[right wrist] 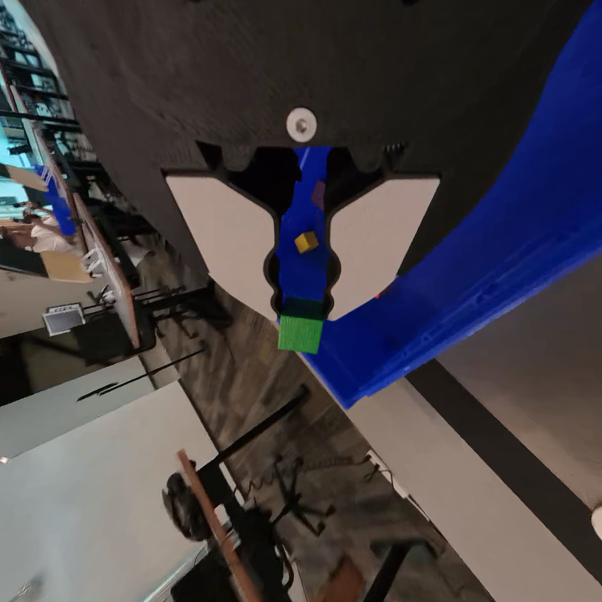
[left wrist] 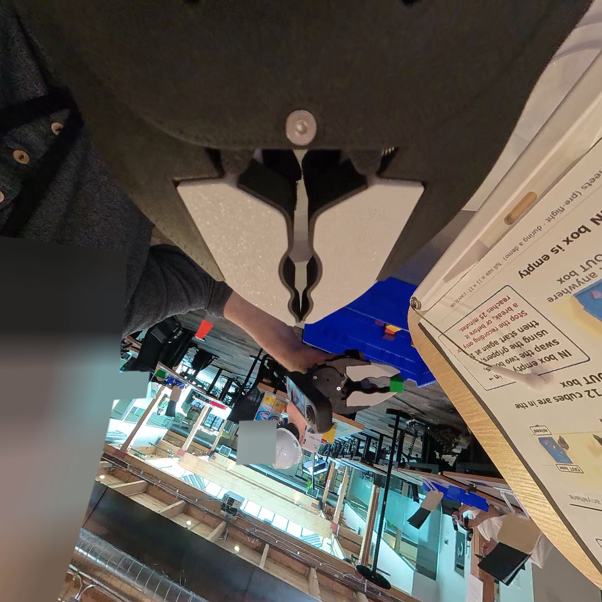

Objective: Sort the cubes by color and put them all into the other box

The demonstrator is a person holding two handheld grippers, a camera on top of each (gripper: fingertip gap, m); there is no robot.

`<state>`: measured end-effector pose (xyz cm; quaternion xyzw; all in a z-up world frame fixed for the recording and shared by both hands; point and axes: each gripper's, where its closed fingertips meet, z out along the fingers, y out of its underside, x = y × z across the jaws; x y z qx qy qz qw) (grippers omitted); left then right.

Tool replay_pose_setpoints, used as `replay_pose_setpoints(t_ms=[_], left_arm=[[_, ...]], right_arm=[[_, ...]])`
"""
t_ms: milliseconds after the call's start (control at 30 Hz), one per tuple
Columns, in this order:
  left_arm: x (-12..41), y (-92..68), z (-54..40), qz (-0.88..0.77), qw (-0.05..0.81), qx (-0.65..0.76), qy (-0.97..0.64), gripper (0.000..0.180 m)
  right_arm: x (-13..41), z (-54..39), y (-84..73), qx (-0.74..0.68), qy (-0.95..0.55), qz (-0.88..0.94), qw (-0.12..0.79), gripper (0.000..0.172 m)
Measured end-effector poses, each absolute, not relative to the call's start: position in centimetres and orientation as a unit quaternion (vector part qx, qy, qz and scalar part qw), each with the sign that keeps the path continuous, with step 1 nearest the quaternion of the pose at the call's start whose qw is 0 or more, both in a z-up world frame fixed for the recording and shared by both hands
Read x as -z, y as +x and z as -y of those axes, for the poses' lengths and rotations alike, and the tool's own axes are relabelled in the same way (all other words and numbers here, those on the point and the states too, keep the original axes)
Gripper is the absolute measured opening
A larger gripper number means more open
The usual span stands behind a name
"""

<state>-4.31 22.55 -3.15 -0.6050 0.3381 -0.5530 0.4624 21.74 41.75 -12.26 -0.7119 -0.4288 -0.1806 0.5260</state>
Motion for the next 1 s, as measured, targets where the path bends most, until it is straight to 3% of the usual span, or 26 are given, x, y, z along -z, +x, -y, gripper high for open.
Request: replay_pose_setpoints(t_ms=[67,533,800,1000], left_arm=[[3.0,-4.5,-22.5,-0.341,0.465,0.548,-0.606,0.000],[-2.1,-12.5,-23.3,-0.332,0.564,0.442,-0.613,0.000],[-3.0,-24.6,-25.9,-0.254,0.625,0.298,-0.675,0.004],[1.9,-33.7,-29.3,-0.171,0.598,0.218,-0.752,0.012]], right_arm=[[13.3,-42.1,22.2,0.174,-0.727,0.424,0.511,0.033],[9.4,-39.6,17.9,0.119,-0.687,0.422,0.579,0.031],[6.1,-34.8,11.2,0.093,-0.612,0.470,0.629,0.031],[6.3,-30.4,4.8,0.059,-0.565,0.529,0.631,0.028]])
